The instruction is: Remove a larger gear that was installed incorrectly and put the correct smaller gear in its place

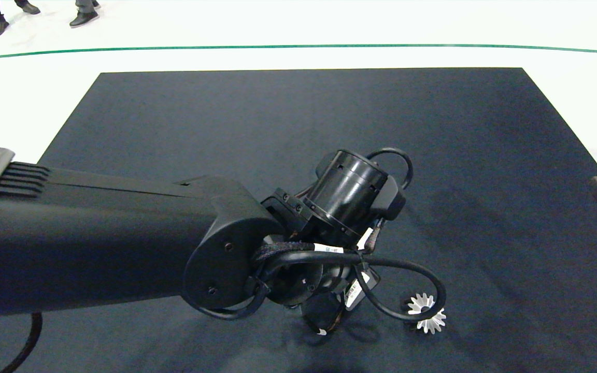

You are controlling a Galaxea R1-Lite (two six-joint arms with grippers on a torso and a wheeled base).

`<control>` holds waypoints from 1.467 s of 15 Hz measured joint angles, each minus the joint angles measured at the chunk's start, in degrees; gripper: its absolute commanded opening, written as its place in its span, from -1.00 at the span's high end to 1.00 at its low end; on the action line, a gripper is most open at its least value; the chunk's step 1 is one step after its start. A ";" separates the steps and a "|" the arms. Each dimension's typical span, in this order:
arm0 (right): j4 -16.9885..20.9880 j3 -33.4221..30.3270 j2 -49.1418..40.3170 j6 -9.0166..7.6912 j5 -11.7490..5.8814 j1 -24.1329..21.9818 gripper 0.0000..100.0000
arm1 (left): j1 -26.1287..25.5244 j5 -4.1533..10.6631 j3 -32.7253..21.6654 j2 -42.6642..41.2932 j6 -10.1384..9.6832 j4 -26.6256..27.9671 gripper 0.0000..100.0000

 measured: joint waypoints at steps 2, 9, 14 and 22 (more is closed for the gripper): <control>0.04 0.05 0.00 -0.02 0.00 0.06 -1.00 | 0.04 0.93 0.13 0.00 0.02 0.30 0.68; 0.04 0.07 0.00 0.00 0.00 0.09 -1.00 | -0.07 2.12 0.71 -0.13 -0.32 -0.04 -1.00; -0.07 0.05 0.16 0.00 -0.02 0.09 -1.00 | 0.04 3.19 1.97 -1.97 -1.17 -0.12 -1.00; -0.13 0.52 0.35 -2.61 -0.48 -0.02 -1.00 | 11.86 3.17 8.64 -22.67 -0.23 0.07 -1.00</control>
